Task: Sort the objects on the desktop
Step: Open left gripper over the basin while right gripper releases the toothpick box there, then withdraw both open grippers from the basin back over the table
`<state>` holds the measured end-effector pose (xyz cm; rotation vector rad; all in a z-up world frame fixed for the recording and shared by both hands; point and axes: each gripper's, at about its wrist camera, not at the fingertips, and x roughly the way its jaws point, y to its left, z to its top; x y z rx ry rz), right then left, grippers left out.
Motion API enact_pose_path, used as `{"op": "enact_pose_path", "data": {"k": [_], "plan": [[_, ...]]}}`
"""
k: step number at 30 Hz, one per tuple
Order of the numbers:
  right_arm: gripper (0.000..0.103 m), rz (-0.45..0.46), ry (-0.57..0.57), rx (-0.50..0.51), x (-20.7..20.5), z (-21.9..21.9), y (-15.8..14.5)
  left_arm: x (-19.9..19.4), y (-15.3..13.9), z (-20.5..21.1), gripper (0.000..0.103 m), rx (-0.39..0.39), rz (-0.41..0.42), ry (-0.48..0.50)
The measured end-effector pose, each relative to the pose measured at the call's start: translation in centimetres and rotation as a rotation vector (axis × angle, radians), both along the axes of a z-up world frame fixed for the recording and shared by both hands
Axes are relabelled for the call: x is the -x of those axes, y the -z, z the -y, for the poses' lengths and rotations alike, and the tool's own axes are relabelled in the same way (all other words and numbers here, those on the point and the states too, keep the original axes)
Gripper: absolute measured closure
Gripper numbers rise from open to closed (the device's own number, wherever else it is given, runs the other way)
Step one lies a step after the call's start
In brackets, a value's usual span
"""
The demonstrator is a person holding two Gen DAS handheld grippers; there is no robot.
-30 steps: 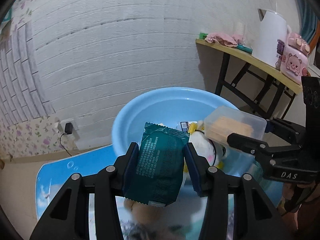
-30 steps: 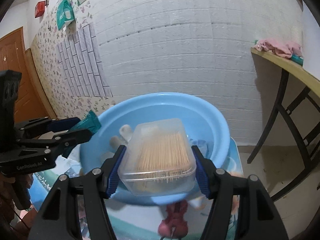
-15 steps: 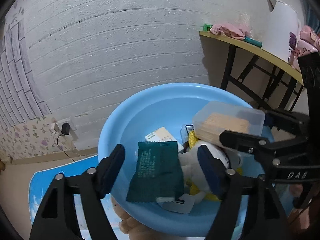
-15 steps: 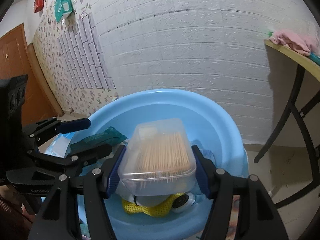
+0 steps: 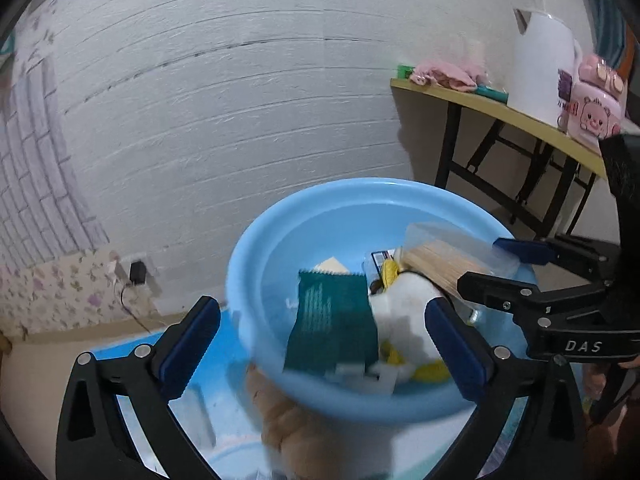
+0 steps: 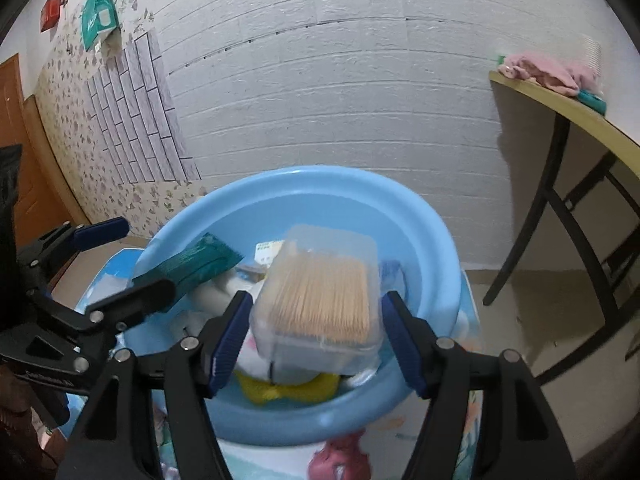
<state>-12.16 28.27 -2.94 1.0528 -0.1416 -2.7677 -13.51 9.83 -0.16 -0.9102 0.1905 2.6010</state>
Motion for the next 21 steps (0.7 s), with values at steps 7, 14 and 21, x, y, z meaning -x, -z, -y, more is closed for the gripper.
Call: {"op": "enact_pose_path", "data": {"k": [7,14,21], "plan": [[0.035,0.008,0.030,0.002,-1.6,0.8,-0.2,-1.9,1.1,3.0,0.000,-0.032,0.054,-0.055],[0.035,-0.013,0.047,0.008,-3.3,0.8,-0.7,-3.4,2.1,4.0,0.000,-0.020,0.065,-0.056],[0.035,-0.020,0.054,-0.009,-4.9,0.5,-0.6,-4.7,2.5,4.7,0.000,-0.011,0.074,-0.045]]}}
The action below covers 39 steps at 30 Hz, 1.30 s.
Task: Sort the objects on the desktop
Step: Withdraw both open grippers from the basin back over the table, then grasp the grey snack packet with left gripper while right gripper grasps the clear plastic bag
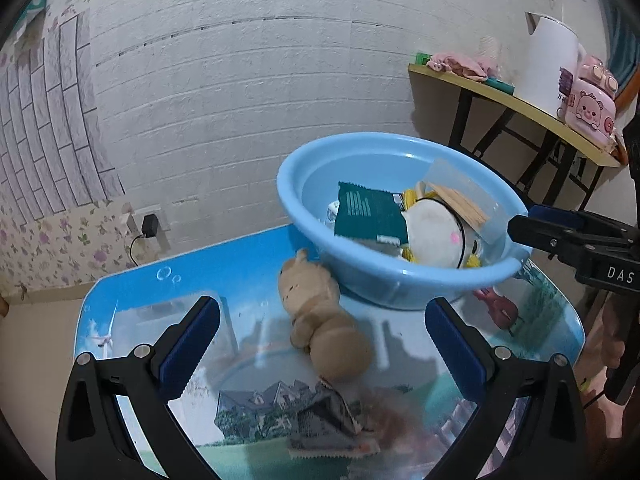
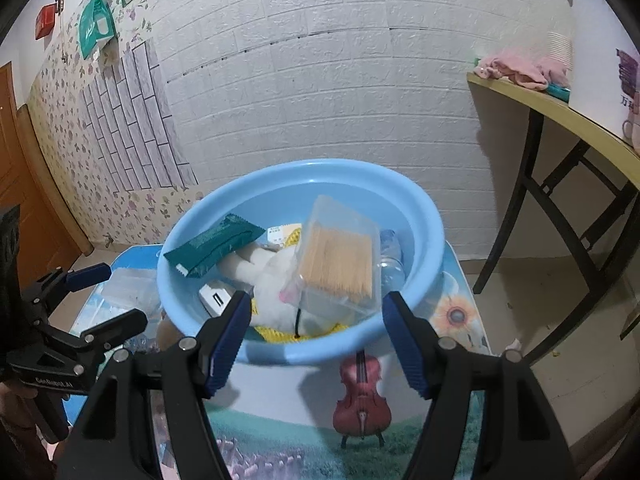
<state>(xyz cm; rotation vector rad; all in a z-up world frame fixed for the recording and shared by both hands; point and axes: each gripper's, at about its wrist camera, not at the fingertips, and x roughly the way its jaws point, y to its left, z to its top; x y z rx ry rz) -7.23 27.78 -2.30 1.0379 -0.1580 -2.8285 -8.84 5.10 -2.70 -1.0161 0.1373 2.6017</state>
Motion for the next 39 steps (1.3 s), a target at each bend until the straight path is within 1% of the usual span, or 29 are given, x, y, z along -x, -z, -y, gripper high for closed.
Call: {"op": "enact_pose_path", "data": {"k": [3,7,12,14,18,22,25,27,31,35,39], "plan": [[0.035,0.014,0.000,-0.001,-0.3,-0.2,0.4,-0.3,0.5,0.4,0.000,0.014,0.009,-0.009],[0.035,0.019,0.005,0.045,-0.8,-0.8,0.8,-0.9,1.3,1.3,0.000,0.019,0.024,-0.014],[0.035,0.018,0.002,0.031,-1.5,-0.7,1.0,-1.7,2.3,3.2,0.000,0.024,0.048,-0.046],[0.035,0.035,-0.003,0.035,-1.7,-0.5,1.5,-2.1,2.8,4.3,0.000,0.019,0.061,-0.061],[0.035,0.060,-0.012,0.053,-2.4,0.4,2.6,-2.8,3.6,5.6,0.000,0.015,0.077,-0.079],[0.035,0.088,-0.036,0.079,-2.9,2.3,3.7,-3.4,4.3,6.6,0.000,0.015,0.095,-0.092],[0.035,0.103,-0.062,0.113,-3.3,3.4,4.2,-3.6,4.9,7.2,0.000,-0.010,0.121,-0.101],[0.035,0.110,-0.091,0.123,-3.6,4.1,4.4,-3.8,5.3,7.2,0.000,-0.031,0.133,-0.084],[0.035,0.124,-0.145,0.113,-3.9,5.7,4.8,-3.8,5.8,6.0,0.000,-0.035,0.144,-0.038],[0.035,0.123,-0.181,0.115,-4.0,6.7,4.5,-3.6,6.2,4.7,0.000,-0.055,0.157,0.022],[0.035,0.121,-0.210,0.115,-4.2,7.4,4.4,-3.5,6.2,4.0,0.000,-0.055,0.139,0.054]]}}
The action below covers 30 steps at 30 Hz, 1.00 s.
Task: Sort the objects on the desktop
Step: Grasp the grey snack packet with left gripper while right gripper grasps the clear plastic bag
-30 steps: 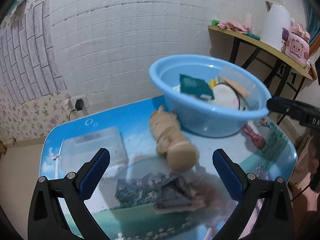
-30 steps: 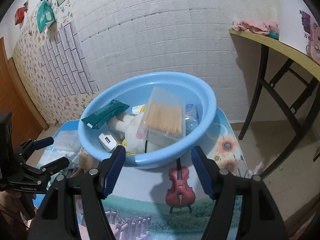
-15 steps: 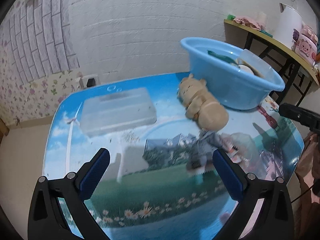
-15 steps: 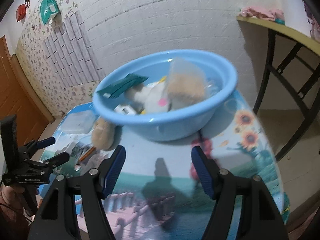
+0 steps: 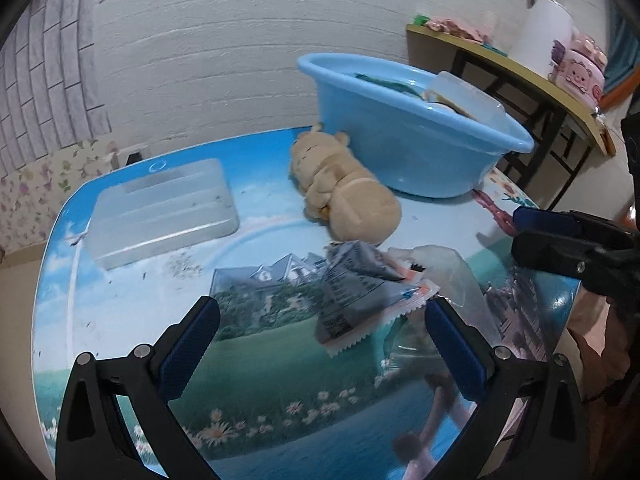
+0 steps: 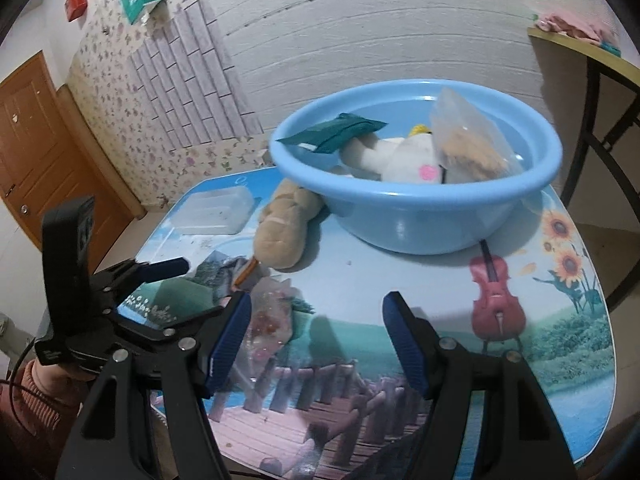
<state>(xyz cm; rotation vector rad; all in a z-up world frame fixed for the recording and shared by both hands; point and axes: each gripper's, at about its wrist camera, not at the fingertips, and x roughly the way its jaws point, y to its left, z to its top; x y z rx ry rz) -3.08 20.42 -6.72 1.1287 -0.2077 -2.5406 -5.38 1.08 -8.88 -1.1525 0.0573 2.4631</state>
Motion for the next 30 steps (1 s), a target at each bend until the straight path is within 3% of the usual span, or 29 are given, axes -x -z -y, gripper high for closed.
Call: {"op": "enact_pose_path", "data": {"k": [1,3,4,16,18,19,23,30], "plan": [[0.035,0.004,-0.007,0.000,0.1,0.2,0.0,0.0,-0.1,-0.1,0.004,-0.004,-0.004,0.008],[0.035,0.013,-0.024,-0.006,0.1,0.6,0.3,0.0,-0.1,-0.3,0.033,-0.028,-0.002,0.038],[0.035,0.020,-0.034,-0.010,0.1,0.9,0.5,0.0,-0.1,-0.4,0.062,-0.042,0.004,0.051],[0.035,0.052,-0.111,-0.050,0.9,4.1,2.0,-2.0,-0.6,1.8,0.062,0.014,-0.009,-0.013],[0.052,0.060,-0.125,-0.083,1.0,4.7,2.5,-2.5,-0.6,2.4,0.062,0.017,-0.008,-0.027],[0.068,0.071,-0.140,-0.082,1.1,4.9,2.7,-2.8,-0.7,2.7,0.062,0.018,-0.007,-0.035],[0.077,0.048,-0.140,-0.063,0.6,4.2,2.3,-3.7,-0.6,3.3,0.062,0.019,-0.001,-0.056],[0.080,0.019,-0.075,-0.051,-0.2,1.0,0.9,-4.0,-0.6,2.8,0.060,0.040,-0.002,-0.069]]}}
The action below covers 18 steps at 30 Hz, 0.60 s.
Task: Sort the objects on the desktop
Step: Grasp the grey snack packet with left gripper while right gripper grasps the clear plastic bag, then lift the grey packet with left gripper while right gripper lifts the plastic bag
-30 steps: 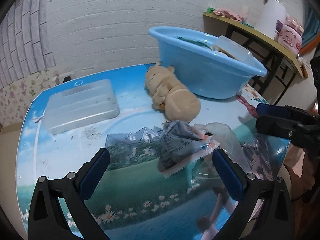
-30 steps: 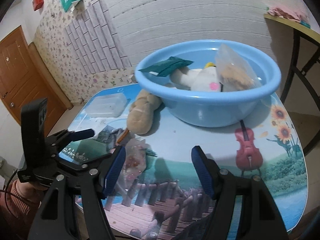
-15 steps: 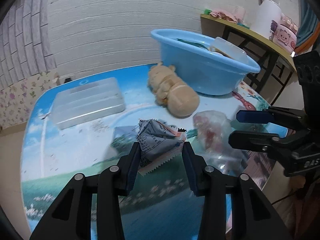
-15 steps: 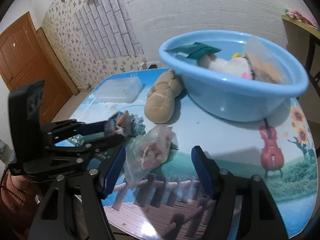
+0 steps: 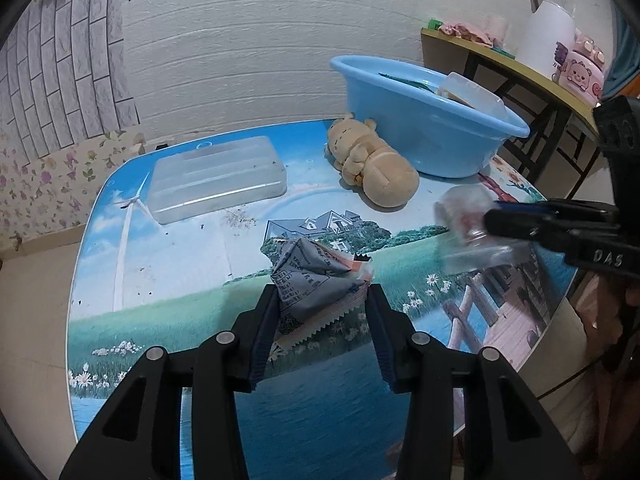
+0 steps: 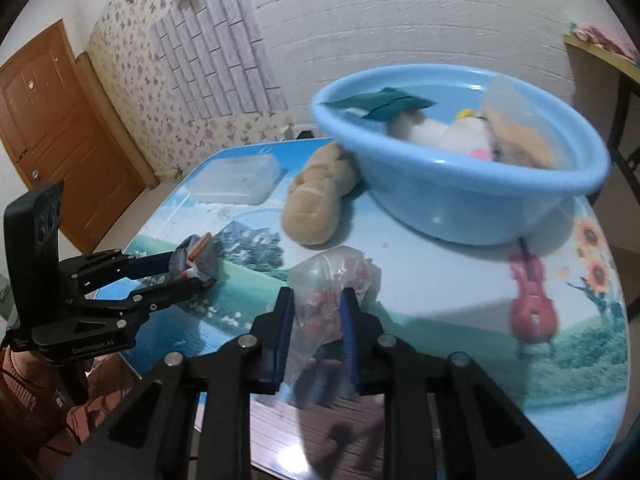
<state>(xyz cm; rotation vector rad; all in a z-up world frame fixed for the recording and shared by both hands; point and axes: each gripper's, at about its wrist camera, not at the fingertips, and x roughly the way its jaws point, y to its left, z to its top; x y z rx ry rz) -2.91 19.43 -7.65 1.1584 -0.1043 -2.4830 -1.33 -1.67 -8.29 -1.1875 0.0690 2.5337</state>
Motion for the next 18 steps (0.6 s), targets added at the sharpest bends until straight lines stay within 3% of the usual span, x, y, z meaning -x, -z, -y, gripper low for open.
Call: {"op": "enact_pose_path", "data": {"k": [7,12,15,18], "plan": [[0.080,-0.027,0.109,-0.101,-0.4,-3.4,0.0,0.8,0.5,-0.3,0.051,0.020,0.023,-0.022],[0.080,-0.010,0.127,-0.072,-0.4,-4.6,0.4,1.3,0.6,-0.8,0.047,0.028,0.029,-0.032],[0.077,-0.035,0.121,-0.109,-0.6,-4.1,0.3,1.6,0.7,-1.0,0.044,0.026,0.033,-0.041],[0.064,-0.039,0.112,-0.125,-0.6,-3.7,0.5,1.8,1.0,-1.0,0.042,0.031,0.041,-0.053]]}}
